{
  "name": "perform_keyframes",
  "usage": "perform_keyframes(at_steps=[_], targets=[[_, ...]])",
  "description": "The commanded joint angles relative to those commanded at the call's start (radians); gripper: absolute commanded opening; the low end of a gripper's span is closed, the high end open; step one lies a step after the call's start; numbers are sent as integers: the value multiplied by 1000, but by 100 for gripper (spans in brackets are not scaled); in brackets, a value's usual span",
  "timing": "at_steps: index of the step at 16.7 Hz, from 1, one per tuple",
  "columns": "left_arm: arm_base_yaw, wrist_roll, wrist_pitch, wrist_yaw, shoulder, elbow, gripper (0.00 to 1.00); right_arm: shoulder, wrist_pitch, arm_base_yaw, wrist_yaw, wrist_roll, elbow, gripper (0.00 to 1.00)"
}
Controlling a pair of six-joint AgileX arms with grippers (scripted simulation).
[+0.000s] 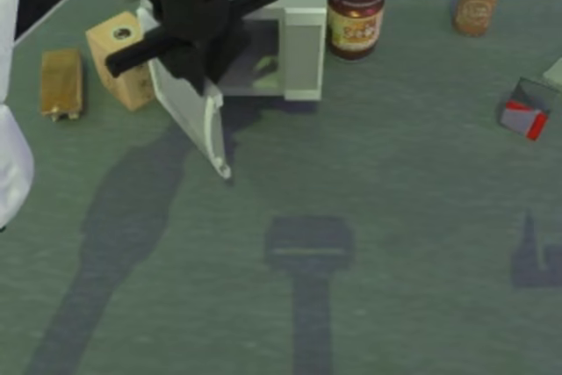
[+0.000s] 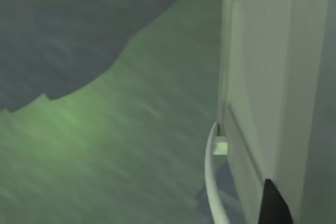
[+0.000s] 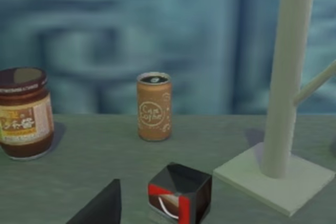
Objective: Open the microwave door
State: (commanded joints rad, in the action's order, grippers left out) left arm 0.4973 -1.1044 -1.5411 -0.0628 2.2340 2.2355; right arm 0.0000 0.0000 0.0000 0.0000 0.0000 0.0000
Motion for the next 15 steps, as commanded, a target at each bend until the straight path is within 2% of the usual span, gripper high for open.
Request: perform_keyframes(at_steps=[5,11,15], targets=[[-24,23,-74,64,35,79,0,0,0,0,0,0,0,100],[-21,23,-70,66,39,79,0,0,0,0,0,0,0,100],[-25,24,-7,66,16,-9,0,0,0,0,0,0,0,100]])
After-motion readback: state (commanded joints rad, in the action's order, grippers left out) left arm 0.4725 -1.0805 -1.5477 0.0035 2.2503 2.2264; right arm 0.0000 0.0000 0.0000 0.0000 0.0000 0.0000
